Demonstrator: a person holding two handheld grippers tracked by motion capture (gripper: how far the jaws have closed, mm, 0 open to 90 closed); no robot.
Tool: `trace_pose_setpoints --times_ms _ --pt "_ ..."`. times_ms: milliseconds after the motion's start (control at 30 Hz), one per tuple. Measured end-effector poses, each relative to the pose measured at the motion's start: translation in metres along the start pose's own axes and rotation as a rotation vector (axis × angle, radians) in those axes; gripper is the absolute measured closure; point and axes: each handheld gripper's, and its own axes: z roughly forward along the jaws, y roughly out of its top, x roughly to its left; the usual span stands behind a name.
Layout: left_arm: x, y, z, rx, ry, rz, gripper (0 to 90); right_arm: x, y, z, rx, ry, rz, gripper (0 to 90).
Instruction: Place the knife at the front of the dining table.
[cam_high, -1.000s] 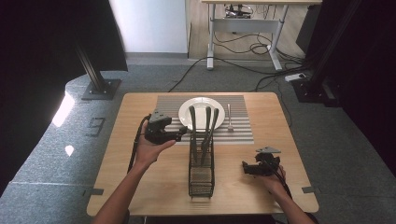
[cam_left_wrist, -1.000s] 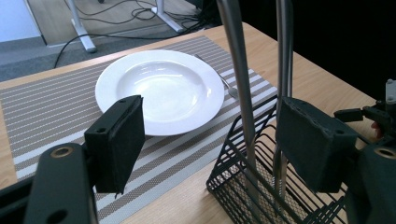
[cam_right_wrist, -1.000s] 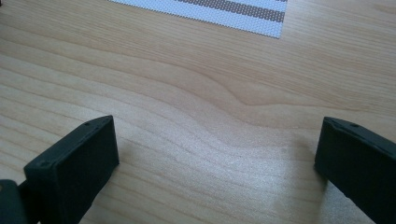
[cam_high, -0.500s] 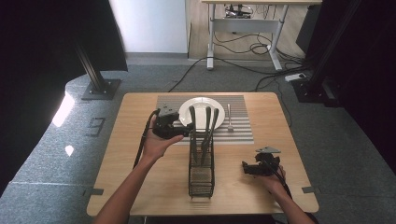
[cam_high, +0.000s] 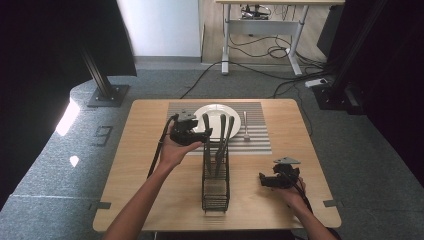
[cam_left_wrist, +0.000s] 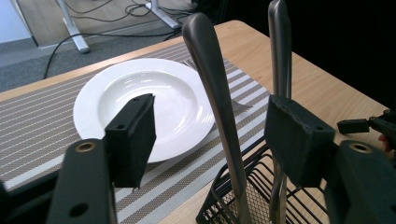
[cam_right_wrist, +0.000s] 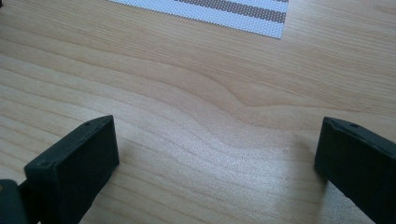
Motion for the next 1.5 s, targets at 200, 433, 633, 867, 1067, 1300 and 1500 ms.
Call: trace_pose_setpoints --times_ms 200,433,633,867,1067,1300,1500 --pt "-0.003 -0.003 0.01 -0.006 -0.02 0.004 44.5 0.0 0.0 0.0 0.0 0.001 0.0 0.0" --pt "-0.003 -0.005 0.019 -0.007 -0.038 -0.017 54.8 0.0 0.0 0.0 -0.001 0.001 -0.001 0.0" --pt "-0.003 -0.007 0.023 -0.013 -0.062 -0.024 65.3 0.0 0.0 0.0 -0.001 0.0 0.0 0.0" --pt "0.002 -0.01 0.028 -0.027 -0.092 -0.062 76.2 0.0 0.0 0.0 -0.001 0.001 -0.001 0.0" --pt "0.001 -0.01 0.028 -0.038 -0.104 -0.052 78.1 0.0 0.0 0.0 -0.002 0.001 -0.003 0.0" --pt "0.002 -0.01 0.025 -0.079 -0.197 -0.092 82.1 0.0 0.0 0.0 -0.002 0.0 -0.002 0.3" --pt "-0.003 -0.005 0.016 -0.126 -0.216 -0.072 83.2 0.0 0.0 0.0 -0.003 0.0 -0.001 0.3"
